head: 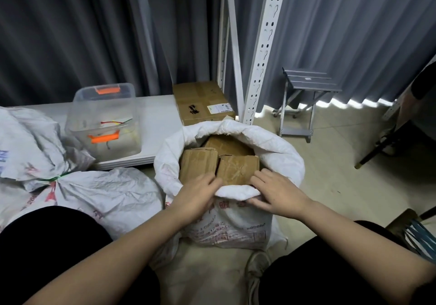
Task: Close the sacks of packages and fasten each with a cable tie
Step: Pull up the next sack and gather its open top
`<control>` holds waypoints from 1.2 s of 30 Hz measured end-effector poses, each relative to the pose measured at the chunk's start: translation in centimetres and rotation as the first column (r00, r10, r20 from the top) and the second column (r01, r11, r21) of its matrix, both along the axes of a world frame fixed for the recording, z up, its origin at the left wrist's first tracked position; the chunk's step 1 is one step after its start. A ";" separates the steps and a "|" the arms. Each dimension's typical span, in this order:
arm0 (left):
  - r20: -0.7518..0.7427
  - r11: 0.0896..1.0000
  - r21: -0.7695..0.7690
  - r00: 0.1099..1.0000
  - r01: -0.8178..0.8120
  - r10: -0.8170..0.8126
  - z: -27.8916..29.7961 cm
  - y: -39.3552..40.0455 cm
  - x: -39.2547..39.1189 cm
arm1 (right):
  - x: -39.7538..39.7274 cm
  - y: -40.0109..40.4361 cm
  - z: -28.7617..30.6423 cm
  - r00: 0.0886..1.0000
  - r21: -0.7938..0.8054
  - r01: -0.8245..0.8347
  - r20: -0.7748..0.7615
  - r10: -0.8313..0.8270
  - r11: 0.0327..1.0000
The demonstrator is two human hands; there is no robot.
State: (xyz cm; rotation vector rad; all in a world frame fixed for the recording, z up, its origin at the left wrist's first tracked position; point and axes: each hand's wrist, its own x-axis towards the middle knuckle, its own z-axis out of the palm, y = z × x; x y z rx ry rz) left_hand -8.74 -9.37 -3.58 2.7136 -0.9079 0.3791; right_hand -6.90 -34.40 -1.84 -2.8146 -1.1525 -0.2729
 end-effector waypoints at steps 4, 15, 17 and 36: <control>0.313 0.998 0.052 0.949 0.023 -0.039 -1.9 -1.6 -0.8 | -0.4 3.3 1.1 0.937 0.013 0.106 -0.337 -0.096 0.994; -0.086 0.978 0.206 0.996 0.020 -0.002 -0.2 6.9 0.3 | -0.8 6.4 1.1 0.851 0.110 0.108 -0.524 -0.034 0.988; 0.025 0.951 0.309 0.999 0.030 -0.040 -0.1 8.2 1.0 | -1.4 6.2 0.5 0.972 0.101 0.010 -0.236 0.014 0.995; -0.020 0.880 0.031 0.879 -0.475 0.476 -1.9 7.6 -0.7 | 0.7 15.8 -0.9 0.610 0.070 0.296 -0.781 -0.132 0.953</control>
